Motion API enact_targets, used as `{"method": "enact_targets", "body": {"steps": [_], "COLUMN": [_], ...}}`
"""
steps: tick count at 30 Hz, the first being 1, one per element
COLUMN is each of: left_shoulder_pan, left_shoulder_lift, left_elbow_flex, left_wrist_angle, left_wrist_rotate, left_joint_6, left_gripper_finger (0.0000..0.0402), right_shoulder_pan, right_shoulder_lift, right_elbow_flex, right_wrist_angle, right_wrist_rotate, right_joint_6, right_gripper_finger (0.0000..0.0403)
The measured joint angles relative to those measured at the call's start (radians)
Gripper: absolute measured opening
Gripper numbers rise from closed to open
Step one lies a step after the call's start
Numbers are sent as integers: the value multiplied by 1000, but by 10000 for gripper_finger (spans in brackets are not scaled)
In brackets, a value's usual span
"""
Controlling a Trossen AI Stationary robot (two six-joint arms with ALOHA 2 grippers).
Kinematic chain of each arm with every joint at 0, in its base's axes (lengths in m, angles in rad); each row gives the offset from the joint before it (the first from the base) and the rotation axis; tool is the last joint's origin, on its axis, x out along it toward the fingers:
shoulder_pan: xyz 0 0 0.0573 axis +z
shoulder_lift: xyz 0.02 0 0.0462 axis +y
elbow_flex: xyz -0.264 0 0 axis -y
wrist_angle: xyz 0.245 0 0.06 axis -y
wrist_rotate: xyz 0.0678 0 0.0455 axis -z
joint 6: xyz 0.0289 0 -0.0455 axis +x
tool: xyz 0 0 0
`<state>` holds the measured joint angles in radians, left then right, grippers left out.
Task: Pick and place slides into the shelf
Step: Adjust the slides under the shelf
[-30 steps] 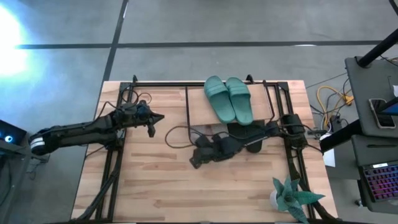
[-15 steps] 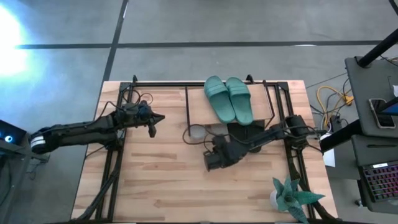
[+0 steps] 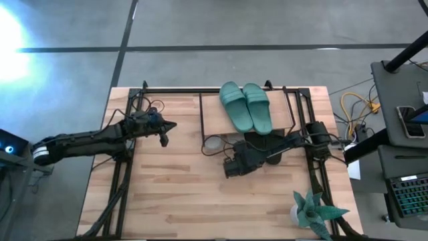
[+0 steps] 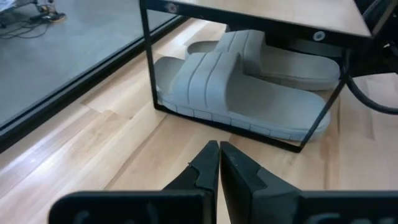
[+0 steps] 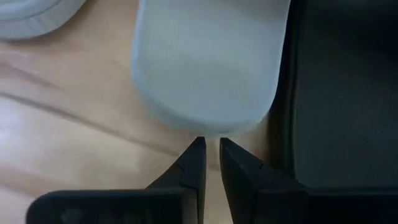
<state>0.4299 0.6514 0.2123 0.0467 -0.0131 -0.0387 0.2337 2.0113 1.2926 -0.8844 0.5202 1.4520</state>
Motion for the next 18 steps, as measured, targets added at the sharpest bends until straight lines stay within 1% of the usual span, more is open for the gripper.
{"method": "enact_targets", "body": {"steps": [6, 12, 16, 18], "left_shoulder_pan": [0, 0, 0, 0], "left_shoulder_lift": [1, 1, 1, 1], "left_elbow_flex": [-6, -6, -6, -6], "left_wrist_angle": [-2, -2, -3, -2], "left_wrist_rotate": [-15, -20, -21, -22], "left_joint_6": [0, -1, -2, -3], "left_gripper_finger": [0, 0, 0, 0], "right_shoulder_pan": [-50, -106, -121, -120], "right_shoulder_lift": [0, 0, 0, 0], "right_elbow_flex": [-2, -5, -5, -4], "right_wrist_angle": [19, 149, 263, 274], "right_wrist_rotate": [22, 41, 11, -13], "right_joint_6": [-128, -277, -373, -375], "right_gripper_finger": [38, 38, 38, 38]}}
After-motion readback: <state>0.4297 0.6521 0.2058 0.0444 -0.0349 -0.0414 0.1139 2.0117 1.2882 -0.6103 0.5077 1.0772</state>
